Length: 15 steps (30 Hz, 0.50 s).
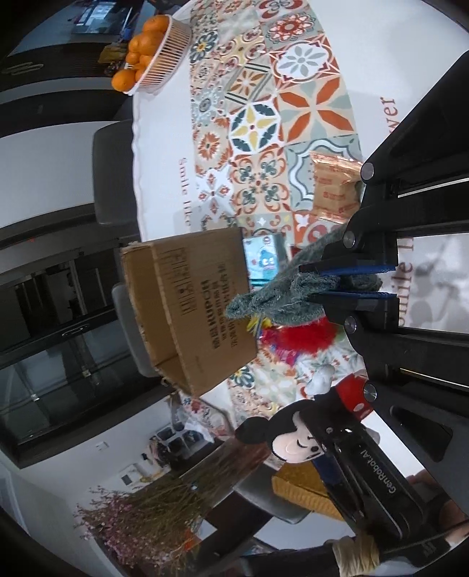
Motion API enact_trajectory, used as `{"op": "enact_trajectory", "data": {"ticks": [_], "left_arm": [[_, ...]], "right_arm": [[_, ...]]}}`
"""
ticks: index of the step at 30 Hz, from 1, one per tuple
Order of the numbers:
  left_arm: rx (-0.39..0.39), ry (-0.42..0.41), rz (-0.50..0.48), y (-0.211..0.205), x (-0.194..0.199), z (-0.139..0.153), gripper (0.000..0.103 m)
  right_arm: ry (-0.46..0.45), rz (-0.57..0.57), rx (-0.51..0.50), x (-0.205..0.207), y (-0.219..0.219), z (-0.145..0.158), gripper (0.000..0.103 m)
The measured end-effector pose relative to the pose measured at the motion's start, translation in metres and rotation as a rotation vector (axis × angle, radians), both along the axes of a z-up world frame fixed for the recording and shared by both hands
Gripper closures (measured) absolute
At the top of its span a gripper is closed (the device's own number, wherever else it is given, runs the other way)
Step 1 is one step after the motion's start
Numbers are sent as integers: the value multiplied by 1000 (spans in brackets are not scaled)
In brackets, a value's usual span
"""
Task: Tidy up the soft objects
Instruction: 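Grasp Mickey plush with left tool while right tool grasps green fuzzy plush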
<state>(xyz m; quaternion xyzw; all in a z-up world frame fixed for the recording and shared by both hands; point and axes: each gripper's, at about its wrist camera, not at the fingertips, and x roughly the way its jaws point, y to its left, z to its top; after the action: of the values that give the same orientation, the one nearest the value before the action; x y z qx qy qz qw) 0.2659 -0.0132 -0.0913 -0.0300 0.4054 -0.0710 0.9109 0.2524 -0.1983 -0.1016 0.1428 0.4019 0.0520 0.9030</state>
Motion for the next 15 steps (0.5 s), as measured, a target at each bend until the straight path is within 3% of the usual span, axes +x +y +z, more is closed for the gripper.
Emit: {"op": "enact_trajectory", "data": {"ticks": [15], "left_arm": [[13, -198, -62, 1, 9, 62, 44]], "right_arm": [[-168, 7, 5, 6, 2, 56, 95]]}}
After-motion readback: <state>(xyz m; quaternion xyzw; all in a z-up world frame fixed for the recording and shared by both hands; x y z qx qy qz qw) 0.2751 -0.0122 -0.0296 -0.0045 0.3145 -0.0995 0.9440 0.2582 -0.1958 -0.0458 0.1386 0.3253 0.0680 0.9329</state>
